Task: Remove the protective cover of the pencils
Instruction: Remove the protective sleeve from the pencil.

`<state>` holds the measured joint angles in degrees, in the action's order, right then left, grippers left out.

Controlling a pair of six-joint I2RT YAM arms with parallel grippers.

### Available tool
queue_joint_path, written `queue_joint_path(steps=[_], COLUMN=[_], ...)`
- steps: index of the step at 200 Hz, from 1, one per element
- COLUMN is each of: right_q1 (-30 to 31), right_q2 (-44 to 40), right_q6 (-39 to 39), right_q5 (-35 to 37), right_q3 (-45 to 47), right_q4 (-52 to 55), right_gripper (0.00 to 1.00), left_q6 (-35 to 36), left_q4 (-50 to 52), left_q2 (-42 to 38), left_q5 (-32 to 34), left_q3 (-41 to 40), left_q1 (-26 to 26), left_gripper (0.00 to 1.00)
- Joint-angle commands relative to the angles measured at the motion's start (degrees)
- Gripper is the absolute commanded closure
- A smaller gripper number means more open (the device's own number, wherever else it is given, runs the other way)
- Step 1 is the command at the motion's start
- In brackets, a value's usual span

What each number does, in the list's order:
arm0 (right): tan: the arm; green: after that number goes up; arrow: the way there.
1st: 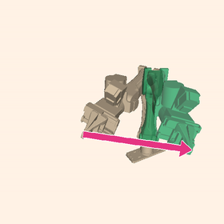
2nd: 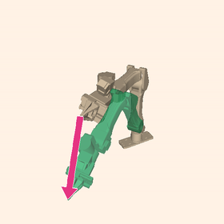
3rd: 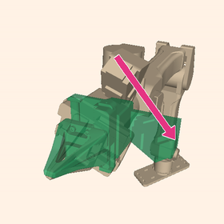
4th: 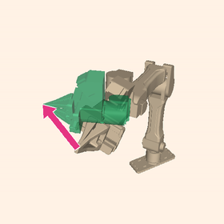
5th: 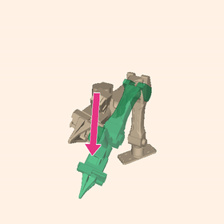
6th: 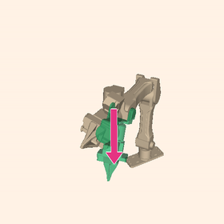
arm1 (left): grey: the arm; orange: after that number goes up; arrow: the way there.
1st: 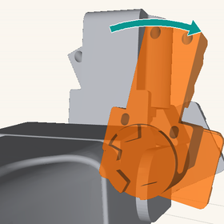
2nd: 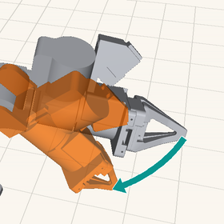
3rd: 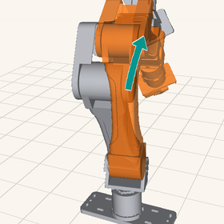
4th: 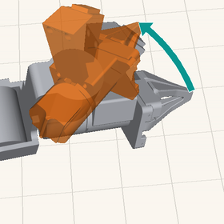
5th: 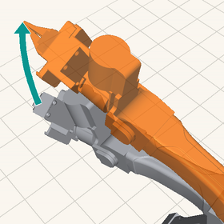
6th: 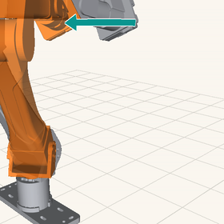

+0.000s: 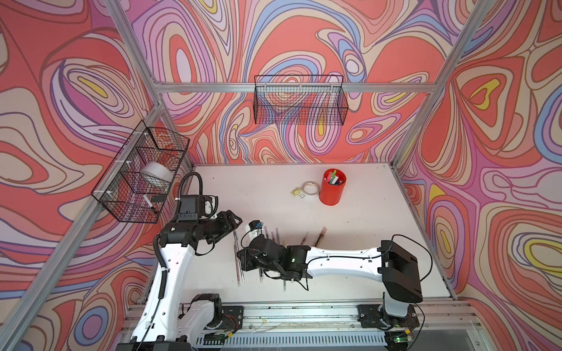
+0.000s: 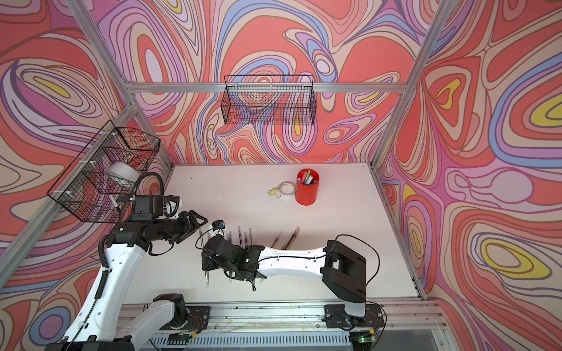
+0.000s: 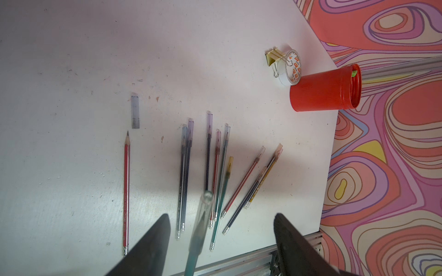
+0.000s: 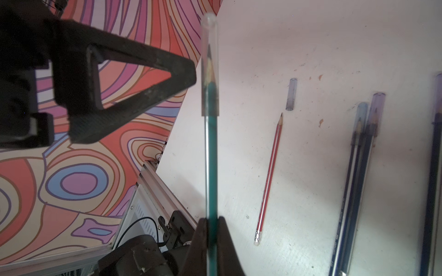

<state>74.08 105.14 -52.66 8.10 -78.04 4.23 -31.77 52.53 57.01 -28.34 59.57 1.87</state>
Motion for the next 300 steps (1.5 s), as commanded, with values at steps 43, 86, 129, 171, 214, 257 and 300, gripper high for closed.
queue_joint_path(steps=[43, 86, 129, 171, 214, 257, 300], right_q1=[1.49, 1.53, 1.51, 1.59, 1.52, 1.54, 1.52], right_q2=[-0.47, -0.6, 0.21, -0.2, -0.16, 0.56, 1.72], right_q6=[2.17, 2.39, 1.97, 1.86, 1.23, 0.5, 0.53], right_q5=[-0.61, -0.63, -0.55, -0.01, 0.38, 0.78, 0.83], right_q3=[-2.82, -2.91, -3.22, -2.82, -2.76, -3.93, -6.2], right_q4=[-0.54, -0.8, -0.17, -0.01, 0.19, 1.68, 3.61], right_gripper=[0.93, 0.93, 0.93, 0.92, 0.88, 0.73, 0.83], left_q6=[-0.23, -0.05, -0.2, 0.52, 1.09, 1.79, 3.15], left_q4=[-2.6, -3.3, -3.93, -3.67, -3.85, -4.13, -4.26], left_q2=[1.23, 1.49, 1.5, 1.95, 2.73, 3.38, 3.11], left_q5=[-1.71, -1.81, -1.61, -0.76, 0.03, 0.21, 1.82], left_q3=[-0.42, -1.28, -2.03, -2.45, -2.72, -2.83, -2.52], left_q1=[-0.63, -0.99, -1.25, -1.34, -1.34, -1.6, -1.78], left_gripper=[0.37, 0.43, 0.61, 0.75, 0.89, 0.94, 0.97])
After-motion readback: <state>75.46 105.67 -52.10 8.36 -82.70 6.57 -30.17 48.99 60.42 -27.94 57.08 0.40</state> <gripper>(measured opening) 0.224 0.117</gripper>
